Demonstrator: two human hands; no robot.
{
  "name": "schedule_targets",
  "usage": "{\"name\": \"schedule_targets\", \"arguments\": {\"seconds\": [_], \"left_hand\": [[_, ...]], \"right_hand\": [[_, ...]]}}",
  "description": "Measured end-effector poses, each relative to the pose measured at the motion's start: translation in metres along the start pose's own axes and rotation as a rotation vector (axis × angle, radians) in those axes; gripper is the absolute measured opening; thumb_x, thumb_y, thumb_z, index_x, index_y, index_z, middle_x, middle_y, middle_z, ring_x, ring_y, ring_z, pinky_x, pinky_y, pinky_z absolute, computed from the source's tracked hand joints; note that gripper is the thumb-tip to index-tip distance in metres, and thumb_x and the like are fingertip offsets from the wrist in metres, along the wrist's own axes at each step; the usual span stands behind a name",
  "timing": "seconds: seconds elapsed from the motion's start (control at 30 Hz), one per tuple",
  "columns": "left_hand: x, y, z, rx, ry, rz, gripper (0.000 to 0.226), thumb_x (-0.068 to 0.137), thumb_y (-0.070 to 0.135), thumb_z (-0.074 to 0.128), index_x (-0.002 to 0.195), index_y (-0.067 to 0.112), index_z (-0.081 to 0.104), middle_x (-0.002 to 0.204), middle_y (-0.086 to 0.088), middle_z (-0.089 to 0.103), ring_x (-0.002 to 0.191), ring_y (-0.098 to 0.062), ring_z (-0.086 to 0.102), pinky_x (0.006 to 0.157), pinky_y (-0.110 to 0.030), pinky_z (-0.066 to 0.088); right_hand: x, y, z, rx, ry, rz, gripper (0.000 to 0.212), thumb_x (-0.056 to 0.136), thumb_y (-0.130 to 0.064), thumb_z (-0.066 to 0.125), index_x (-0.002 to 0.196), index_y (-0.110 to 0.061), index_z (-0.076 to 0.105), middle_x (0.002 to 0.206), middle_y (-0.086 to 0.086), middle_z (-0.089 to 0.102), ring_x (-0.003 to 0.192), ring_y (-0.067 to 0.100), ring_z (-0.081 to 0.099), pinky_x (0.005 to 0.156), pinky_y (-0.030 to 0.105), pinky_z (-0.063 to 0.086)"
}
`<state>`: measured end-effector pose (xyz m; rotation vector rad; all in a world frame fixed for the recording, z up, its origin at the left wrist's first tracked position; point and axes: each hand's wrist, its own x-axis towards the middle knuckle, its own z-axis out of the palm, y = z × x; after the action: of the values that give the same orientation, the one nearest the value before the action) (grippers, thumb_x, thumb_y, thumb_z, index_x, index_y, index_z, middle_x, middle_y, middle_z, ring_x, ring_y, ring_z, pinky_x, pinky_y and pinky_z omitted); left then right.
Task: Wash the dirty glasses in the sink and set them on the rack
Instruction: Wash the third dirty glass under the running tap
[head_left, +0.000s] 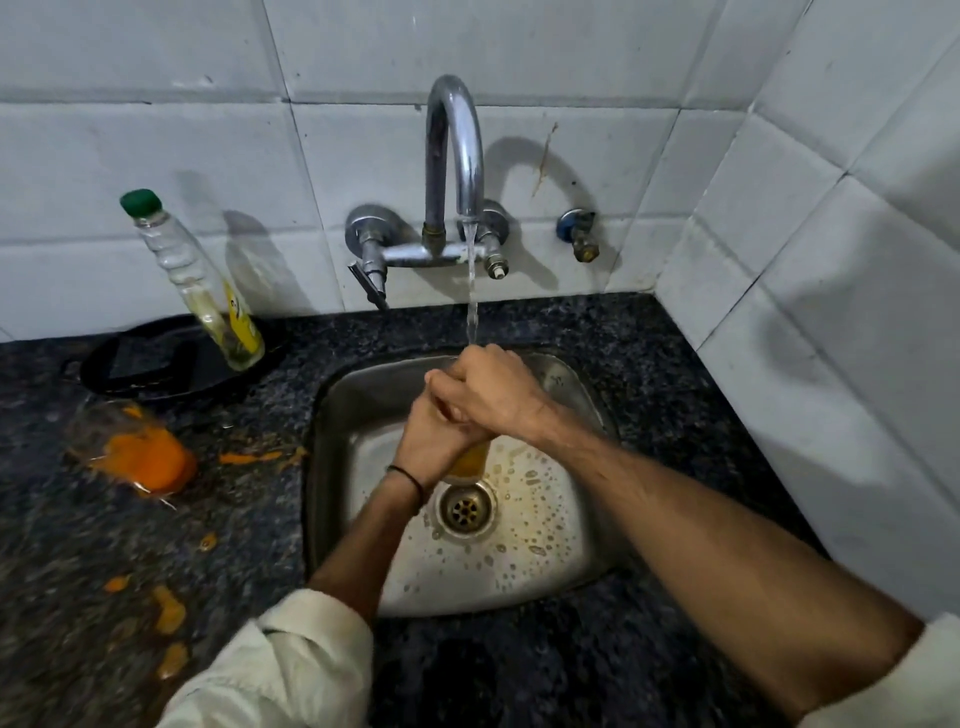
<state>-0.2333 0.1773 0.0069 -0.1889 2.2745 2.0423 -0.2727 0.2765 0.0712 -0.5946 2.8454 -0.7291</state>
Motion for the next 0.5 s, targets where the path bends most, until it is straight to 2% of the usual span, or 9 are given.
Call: {"name": "schedule_targets", "arguments": {"seconds": [0.1,0.13,0.2,0.27,0.3,0.33,0.4,0.47,0.5], "left_hand": [[0.002,-0.002,-0.02,-0.279,-0.367,0.02,0.036,0.07,0.002,0.079,0.105,0.009,0.069,0.102,-0.016,0.071,0.099,-0.029,0.067,0.091,-0.043,0.056],[0.002,-0.001,-0.021,-0.273,-0.375,0.012,0.039,0.069,0.006,0.079,0.106,0.008,0.068,0.102,-0.017,0.07,0.097,-0.03,0.068,0.09,-0.045,0.056],[0.002,0.003,-0.011,-0.078,-0.182,0.015,0.035,0.066,0.016,0.082,0.096,0.012,0.066,0.091,-0.01,0.072,0.09,-0.026,0.069,0.084,-0.038,0.058],[0.0,0.006,0.007,0.267,0.12,0.072,0.024,0.075,0.019,0.079,0.088,0.021,0.058,0.082,0.002,0.067,0.082,-0.018,0.065,0.073,-0.032,0.056],[-0.003,0.007,0.014,0.367,0.234,0.108,0.022,0.079,0.022,0.075,0.09,0.023,0.056,0.082,0.006,0.064,0.081,-0.016,0.063,0.071,-0.033,0.054],[-0.004,0.003,0.015,0.374,0.271,0.123,0.023,0.081,0.023,0.073,0.094,0.021,0.055,0.083,0.008,0.062,0.082,-0.016,0.063,0.071,-0.034,0.054],[-0.001,-0.007,0.008,0.165,0.13,0.054,0.035,0.076,0.018,0.079,0.102,0.014,0.057,0.092,0.002,0.066,0.09,-0.02,0.066,0.076,-0.031,0.055],[0.001,-0.015,-0.012,-0.147,-0.155,-0.041,0.05,0.072,0.007,0.081,0.116,0.006,0.058,0.109,-0.011,0.068,0.107,-0.028,0.066,0.084,-0.03,0.056],[-0.001,-0.017,-0.02,-0.259,-0.307,-0.057,0.049,0.073,0.004,0.079,0.118,0.004,0.059,0.112,-0.013,0.068,0.108,-0.029,0.066,0.086,-0.03,0.056]], "right_hand": [[-0.002,0.002,-0.019,0.058,-0.223,-0.12,0.048,0.096,-0.043,0.058,0.052,-0.023,0.057,0.048,-0.004,0.056,0.043,0.004,0.052,0.051,0.022,0.042],[-0.001,0.003,-0.018,0.1,-0.217,-0.09,0.046,0.096,-0.043,0.058,0.054,-0.022,0.06,0.05,-0.003,0.059,0.045,0.005,0.056,0.052,0.024,0.047],[0.001,0.001,-0.008,0.148,-0.122,0.046,0.043,0.095,-0.042,0.057,0.063,-0.015,0.067,0.061,0.004,0.068,0.06,0.017,0.067,0.065,0.032,0.057],[0.002,-0.005,0.011,0.127,-0.001,0.188,0.043,0.096,-0.043,0.053,0.069,-0.013,0.067,0.071,0.008,0.068,0.074,0.028,0.069,0.073,0.038,0.056],[0.002,-0.007,0.02,0.09,0.052,0.222,0.043,0.098,-0.044,0.05,0.071,-0.013,0.066,0.074,0.008,0.067,0.077,0.031,0.068,0.073,0.038,0.055],[0.001,-0.007,0.023,0.046,0.094,0.214,0.044,0.099,-0.044,0.048,0.073,-0.013,0.065,0.076,0.009,0.066,0.079,0.031,0.067,0.072,0.036,0.053],[-0.003,-0.001,0.019,0.027,0.078,0.11,0.045,0.099,-0.043,0.048,0.07,-0.013,0.065,0.072,0.006,0.066,0.073,0.024,0.066,0.07,0.034,0.053],[-0.01,0.009,0.004,0.118,-0.093,-0.028,0.043,0.098,-0.04,0.054,0.062,-0.02,0.066,0.06,-0.004,0.064,0.057,0.007,0.062,0.06,0.025,0.05],[-0.013,0.011,-0.001,0.182,-0.182,-0.063,0.041,0.098,-0.039,0.056,0.062,-0.023,0.067,0.055,-0.006,0.062,0.05,0.001,0.057,0.055,0.019,0.046]]}}
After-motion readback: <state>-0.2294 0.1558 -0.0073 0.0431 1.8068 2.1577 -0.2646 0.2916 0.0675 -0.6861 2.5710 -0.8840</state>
